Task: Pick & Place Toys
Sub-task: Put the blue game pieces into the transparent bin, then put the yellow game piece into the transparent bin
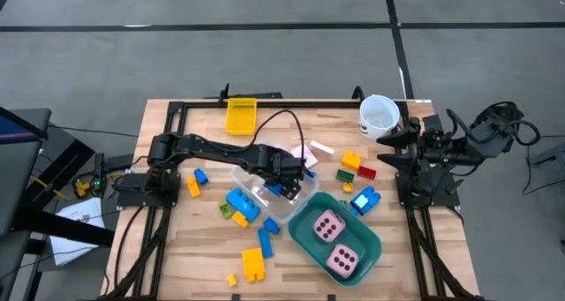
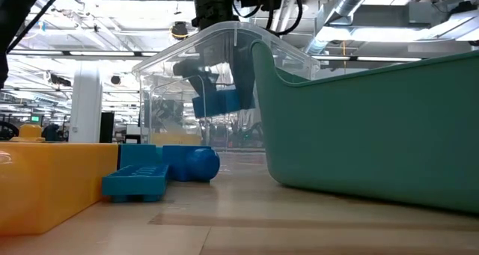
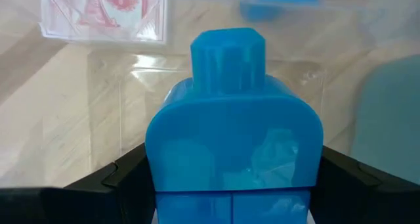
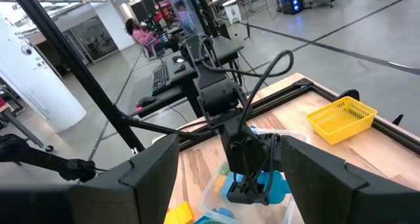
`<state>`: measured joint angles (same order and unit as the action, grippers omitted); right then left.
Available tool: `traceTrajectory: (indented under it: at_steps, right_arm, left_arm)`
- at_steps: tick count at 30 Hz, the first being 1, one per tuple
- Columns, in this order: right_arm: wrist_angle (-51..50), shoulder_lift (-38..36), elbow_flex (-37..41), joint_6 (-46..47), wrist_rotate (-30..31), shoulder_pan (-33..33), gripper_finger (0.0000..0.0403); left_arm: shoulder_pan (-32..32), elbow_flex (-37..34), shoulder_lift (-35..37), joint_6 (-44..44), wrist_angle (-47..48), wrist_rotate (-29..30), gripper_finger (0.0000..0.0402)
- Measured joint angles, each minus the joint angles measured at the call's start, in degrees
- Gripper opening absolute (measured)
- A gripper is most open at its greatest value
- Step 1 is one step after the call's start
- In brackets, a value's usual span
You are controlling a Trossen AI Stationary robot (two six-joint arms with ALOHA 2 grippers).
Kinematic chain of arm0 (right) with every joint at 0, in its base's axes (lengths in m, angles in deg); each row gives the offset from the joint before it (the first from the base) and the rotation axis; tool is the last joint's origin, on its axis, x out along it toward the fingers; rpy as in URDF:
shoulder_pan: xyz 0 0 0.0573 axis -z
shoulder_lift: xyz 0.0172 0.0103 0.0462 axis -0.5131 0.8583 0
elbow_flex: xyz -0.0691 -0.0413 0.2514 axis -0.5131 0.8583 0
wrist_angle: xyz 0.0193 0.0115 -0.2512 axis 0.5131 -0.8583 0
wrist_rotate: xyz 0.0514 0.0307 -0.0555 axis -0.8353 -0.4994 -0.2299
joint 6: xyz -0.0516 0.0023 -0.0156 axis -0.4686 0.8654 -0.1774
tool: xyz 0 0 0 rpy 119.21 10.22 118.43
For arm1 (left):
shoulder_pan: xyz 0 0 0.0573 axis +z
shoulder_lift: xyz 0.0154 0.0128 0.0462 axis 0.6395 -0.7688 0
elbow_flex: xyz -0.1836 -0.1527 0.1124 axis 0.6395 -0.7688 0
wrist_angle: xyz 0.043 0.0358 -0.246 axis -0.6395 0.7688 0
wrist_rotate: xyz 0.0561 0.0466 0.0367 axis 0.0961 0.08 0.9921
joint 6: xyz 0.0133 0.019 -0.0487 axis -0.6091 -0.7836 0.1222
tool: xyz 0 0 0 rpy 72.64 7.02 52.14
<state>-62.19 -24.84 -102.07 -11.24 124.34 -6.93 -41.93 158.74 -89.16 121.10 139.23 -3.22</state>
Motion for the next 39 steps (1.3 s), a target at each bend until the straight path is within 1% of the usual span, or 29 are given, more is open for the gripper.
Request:
traceTrajectory:
  at_steps: [3,7,13,24,27,34,39]
  right_arm:
    - [0.0,-0.1,0.0,0.0,0.0,0.0,0.0254]
    - [0.0,-0.1,0.0,0.0,0.0,0.0,0.0254]
    - [0.0,-0.1,0.0,0.0,0.0,0.0,0.0254]
    - [0.0,-0.1,0.0,0.0,0.0,0.0,0.0254]
    - [0.0,-0.1,0.0,0.0,0.0,0.0,0.0254]
    - [0.0,-0.1,0.0,0.0,0.0,0.0,0.0254]
    - [0.0,-0.1,0.0,0.0,0.0,0.0,0.0254]
  left_arm:
    - [0.0,-2.9,0.0,0.0,-0.7,-2.0,0.0290]
    - [-0.3,-6.1,0.0,0.2,-3.3,-2.6,0.0290]
    - [-0.3,-7.8,0.0,0.2,-5.5,-2.7,0.0290]
    - [-0.1,-7.7,0.0,-0.2,-7.5,-2.9,0.0291]
    - [-0.2,-7.7,0.0,-0.2,-7.5,-3.0,0.0303]
    - [-0.2,-7.7,0.0,-0.2,-7.5,-2.9,0.0351]
    - [-0.2,-7.7,0.0,-0.2,-7.5,-2.9,0.0365]
